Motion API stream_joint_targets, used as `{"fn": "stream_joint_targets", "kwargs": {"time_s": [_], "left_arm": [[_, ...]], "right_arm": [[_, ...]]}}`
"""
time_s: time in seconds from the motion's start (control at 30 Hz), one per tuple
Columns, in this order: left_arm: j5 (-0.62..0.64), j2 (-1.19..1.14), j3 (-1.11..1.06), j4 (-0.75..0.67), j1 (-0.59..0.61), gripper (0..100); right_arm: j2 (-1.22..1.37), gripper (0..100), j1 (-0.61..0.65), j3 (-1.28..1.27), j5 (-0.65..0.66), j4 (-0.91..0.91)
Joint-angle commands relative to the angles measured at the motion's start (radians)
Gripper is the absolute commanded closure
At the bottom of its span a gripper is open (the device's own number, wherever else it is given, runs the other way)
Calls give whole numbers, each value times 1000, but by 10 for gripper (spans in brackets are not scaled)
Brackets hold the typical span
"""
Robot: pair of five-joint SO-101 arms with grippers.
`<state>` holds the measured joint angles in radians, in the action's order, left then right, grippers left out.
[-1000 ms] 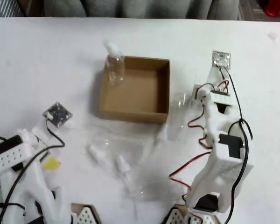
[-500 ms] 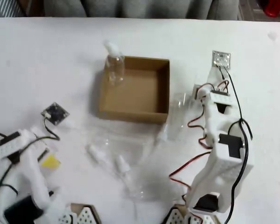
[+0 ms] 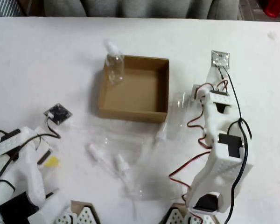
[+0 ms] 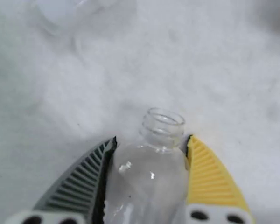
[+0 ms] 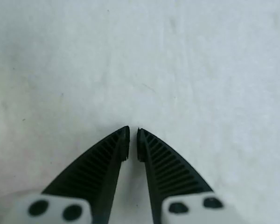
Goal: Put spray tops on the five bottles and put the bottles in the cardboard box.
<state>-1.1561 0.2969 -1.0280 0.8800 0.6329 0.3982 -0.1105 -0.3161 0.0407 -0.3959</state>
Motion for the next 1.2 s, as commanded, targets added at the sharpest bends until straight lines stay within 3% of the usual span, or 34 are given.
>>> {"fn": "stream_joint_targets", "kwargs": {"time_s": [0.0, 0.2, 0.4, 0.8, 0.97, 1.1, 1.17], "left_arm": [[-12, 97, 110, 80, 4, 976], [-12, 226, 270, 440, -2, 976], [18, 334, 304, 597, -73, 976], [738, 406, 305, 344, -122, 976], [1010, 404, 305, 331, -122, 976], [1215, 404, 304, 295, -120, 976], [1257, 404, 302, 264, -87, 976]], "right_arm": [[-2, 983, 15, 38, 14, 8], [-1, 983, 15, 38, 14, 7], [-1, 983, 13, 38, 14, 7], [-10, 983, 4, 34, 15, 4], [-58, 983, -45, 32, 15, -5], [-117, 983, -84, 38, 12, -111], [-162, 982, -84, 40, 11, -176]]}}
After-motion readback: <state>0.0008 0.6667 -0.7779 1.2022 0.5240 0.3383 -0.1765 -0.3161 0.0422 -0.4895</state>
